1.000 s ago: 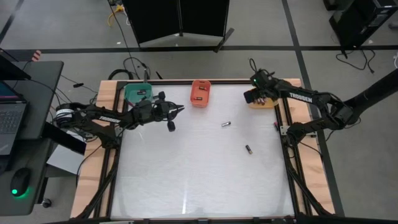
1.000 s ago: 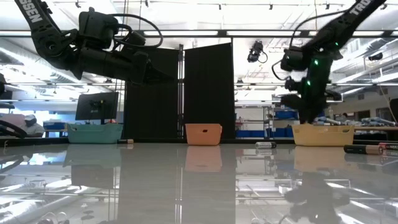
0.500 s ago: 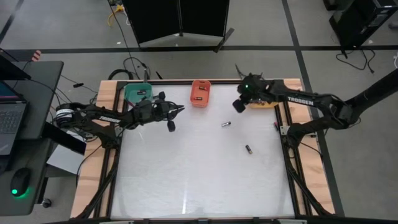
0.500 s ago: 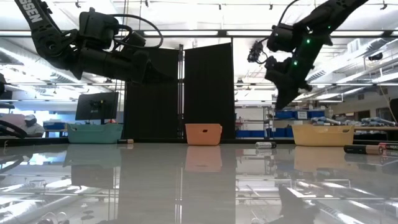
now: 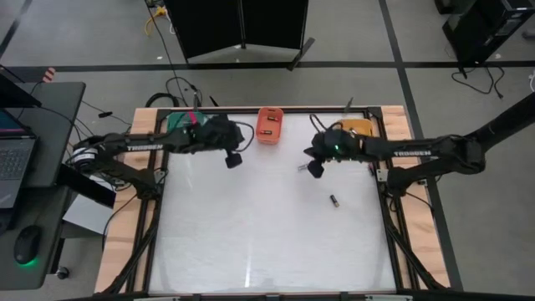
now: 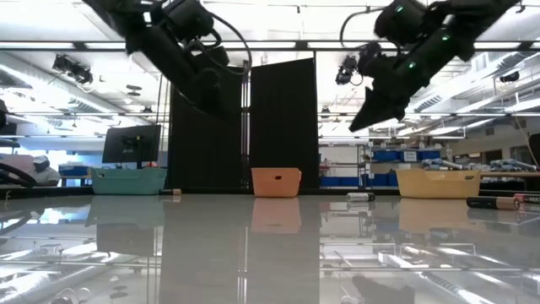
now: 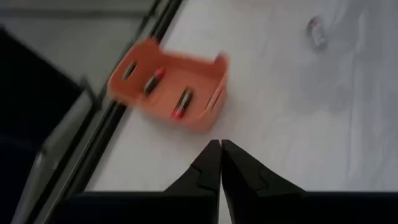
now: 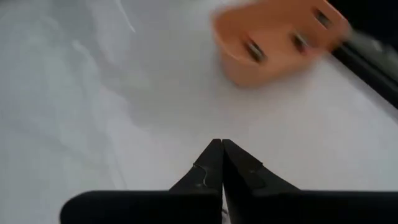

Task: Sort batteries
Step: Put the top copper battery into the green container

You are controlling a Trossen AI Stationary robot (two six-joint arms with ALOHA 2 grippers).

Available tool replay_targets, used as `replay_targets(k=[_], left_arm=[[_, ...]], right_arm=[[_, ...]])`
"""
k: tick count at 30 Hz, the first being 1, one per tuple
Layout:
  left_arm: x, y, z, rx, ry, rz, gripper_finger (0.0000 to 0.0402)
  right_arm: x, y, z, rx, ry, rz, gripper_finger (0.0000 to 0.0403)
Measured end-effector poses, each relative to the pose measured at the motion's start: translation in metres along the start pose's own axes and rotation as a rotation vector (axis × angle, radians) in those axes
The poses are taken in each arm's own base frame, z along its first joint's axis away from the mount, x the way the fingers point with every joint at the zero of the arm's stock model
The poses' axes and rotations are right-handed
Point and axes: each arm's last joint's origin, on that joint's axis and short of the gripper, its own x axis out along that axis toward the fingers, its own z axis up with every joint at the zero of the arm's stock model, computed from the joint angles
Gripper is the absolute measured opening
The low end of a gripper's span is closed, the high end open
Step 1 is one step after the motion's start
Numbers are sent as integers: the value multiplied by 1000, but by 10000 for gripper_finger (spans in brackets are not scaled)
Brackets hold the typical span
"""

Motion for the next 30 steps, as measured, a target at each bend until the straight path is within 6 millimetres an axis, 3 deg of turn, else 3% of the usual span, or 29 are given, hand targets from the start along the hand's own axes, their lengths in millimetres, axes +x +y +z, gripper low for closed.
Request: replay_targets(k=[4,11,16,30], left_arm=[[-8,24,2,-67,144,38,13],[-5,70,-31,-265,380,108,11],[10,89,-44,-303,483,57,20],[78,117,-36,-61,823,-40,116]], right_arm=[[1,17,-22,-17,-92,94,7],[3,33,-53,-9,-199,196,12],[2,37,-57,-20,-229,214,9],[2,38,-56,-49,-238,214,12]])
